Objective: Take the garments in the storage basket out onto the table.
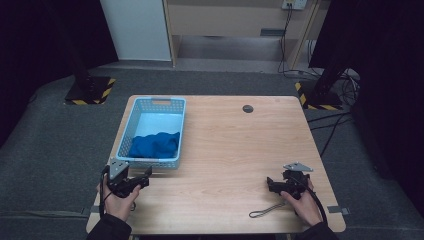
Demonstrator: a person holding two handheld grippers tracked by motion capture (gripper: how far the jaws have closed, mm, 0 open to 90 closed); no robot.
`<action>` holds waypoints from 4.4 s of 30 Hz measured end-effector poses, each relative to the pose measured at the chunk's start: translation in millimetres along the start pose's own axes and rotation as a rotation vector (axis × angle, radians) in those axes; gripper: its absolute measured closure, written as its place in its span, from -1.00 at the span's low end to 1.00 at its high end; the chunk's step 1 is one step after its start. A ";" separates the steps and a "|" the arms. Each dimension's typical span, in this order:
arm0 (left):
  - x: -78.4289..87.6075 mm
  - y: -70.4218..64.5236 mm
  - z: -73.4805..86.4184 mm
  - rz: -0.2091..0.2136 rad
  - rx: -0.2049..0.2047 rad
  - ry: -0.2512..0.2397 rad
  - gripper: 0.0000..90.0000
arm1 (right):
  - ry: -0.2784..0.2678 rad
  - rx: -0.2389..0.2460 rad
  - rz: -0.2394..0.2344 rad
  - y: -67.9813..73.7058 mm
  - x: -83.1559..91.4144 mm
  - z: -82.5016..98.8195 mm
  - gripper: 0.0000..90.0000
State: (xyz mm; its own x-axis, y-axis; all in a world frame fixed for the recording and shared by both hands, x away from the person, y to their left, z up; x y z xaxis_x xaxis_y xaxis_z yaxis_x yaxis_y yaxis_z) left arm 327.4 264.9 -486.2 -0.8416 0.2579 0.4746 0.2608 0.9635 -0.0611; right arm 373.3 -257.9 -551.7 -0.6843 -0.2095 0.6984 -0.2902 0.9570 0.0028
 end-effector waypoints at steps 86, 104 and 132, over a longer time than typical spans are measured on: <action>-25.0 10.2 -26.0 -0.026 0.040 0.003 -0.74 | 0.000 0.000 0.000 0.0 -0.1 0.0 -0.99; -31.7 14.5 -31.7 -0.032 0.042 0.021 -0.75 | 0.000 0.000 0.000 -0.1 -0.1 0.0 -0.99; -50.0 19.1 -39.9 -0.043 0.034 0.057 -0.74 | 0.000 0.000 0.000 -0.1 -0.1 0.0 -0.99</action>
State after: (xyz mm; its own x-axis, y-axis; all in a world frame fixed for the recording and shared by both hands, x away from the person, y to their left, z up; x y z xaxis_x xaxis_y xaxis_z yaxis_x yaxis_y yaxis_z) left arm 393.4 267.5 -476.0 -0.8233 0.2122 0.5264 0.2077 0.9758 -0.0685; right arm 373.4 -257.9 -551.7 -0.6844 -0.2093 0.6984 -0.2900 0.9570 0.0026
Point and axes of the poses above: each handheld gripper's, and its own axes: x roughly backward along the jaws, z roughly out of its underside, y roughly to its left, the point moved 1 cm from there along -x, roughly forward along the jaws
